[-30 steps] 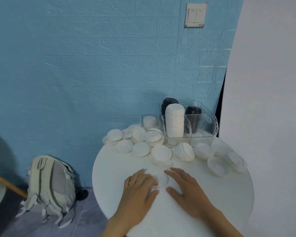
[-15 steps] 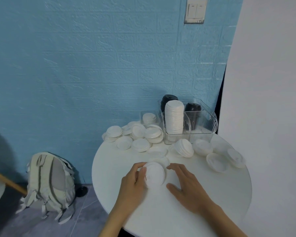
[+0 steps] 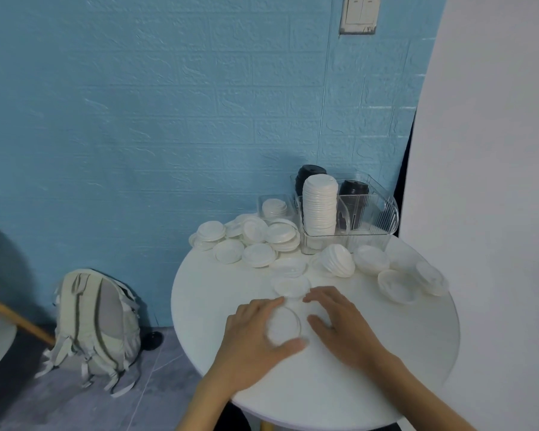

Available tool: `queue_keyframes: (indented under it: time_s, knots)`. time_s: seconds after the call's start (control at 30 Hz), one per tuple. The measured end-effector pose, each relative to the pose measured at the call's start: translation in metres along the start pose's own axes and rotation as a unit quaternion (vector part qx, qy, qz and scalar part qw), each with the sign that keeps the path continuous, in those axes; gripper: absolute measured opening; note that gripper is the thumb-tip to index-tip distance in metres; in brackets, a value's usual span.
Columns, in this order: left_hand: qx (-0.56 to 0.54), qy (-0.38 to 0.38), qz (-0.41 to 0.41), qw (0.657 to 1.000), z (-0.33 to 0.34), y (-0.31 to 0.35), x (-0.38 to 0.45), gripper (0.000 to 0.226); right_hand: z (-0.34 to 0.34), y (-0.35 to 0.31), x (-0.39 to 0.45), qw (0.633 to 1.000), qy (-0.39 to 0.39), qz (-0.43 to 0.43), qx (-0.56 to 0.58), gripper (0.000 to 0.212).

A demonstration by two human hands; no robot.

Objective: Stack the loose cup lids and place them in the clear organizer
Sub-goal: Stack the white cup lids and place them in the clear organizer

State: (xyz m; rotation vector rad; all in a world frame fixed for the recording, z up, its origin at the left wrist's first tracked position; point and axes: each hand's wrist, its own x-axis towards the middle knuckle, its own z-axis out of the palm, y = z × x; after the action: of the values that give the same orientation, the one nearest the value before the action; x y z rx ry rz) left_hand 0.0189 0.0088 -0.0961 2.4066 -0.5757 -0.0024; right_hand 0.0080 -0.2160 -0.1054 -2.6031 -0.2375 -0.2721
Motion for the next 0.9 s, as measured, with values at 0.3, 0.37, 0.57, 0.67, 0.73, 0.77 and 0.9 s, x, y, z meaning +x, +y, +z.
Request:
queue_keyframes:
  time_s: [0.3, 0.37, 0.57, 0.67, 0.73, 0.77, 0.9]
  knots:
    - [-0.011, 0.013, 0.006, 1.000, 0.000, -0.007, 0.001, 0.074, 0.009, -0.011, 0.032, 1.000, 0.004, 0.001, -0.026, 0.035]
    - [-0.018, 0.023, 0.000, 1.000, 0.001, -0.007, 0.001, 0.081, 0.011, -0.009, 0.030, 0.999, 0.030, -0.016, -0.021, 0.024]
    - [-0.030, 0.035, -0.013, 0.999, 0.003, -0.010, 0.002, 0.091, 0.005, 0.000, 0.011, 0.992, 0.097, -0.066, -0.037, 0.008]
    - [-0.041, 0.040, -0.019, 0.998, 0.002, -0.006, 0.003, 0.095, -0.010, -0.004, 0.004, 0.989, 0.130, -0.009, 0.075, 0.012]
    - [-0.051, 0.039, -0.022, 0.998, 0.000, -0.004, 0.003, 0.102, -0.020, -0.011, -0.002, 0.968, 0.117, 0.020, 0.221, 0.016]
    - [-0.053, 0.040, -0.021, 0.998, 0.000, -0.004, 0.003, 0.106, -0.023, -0.016, -0.003, 0.950, 0.103, 0.031, 0.294, 0.018]
    - [-0.065, 0.037, 0.009, 0.997, 0.000, -0.006, 0.003, 0.109, -0.018, -0.032, -0.001, 0.892, 0.023, 0.117, 0.436, 0.020]
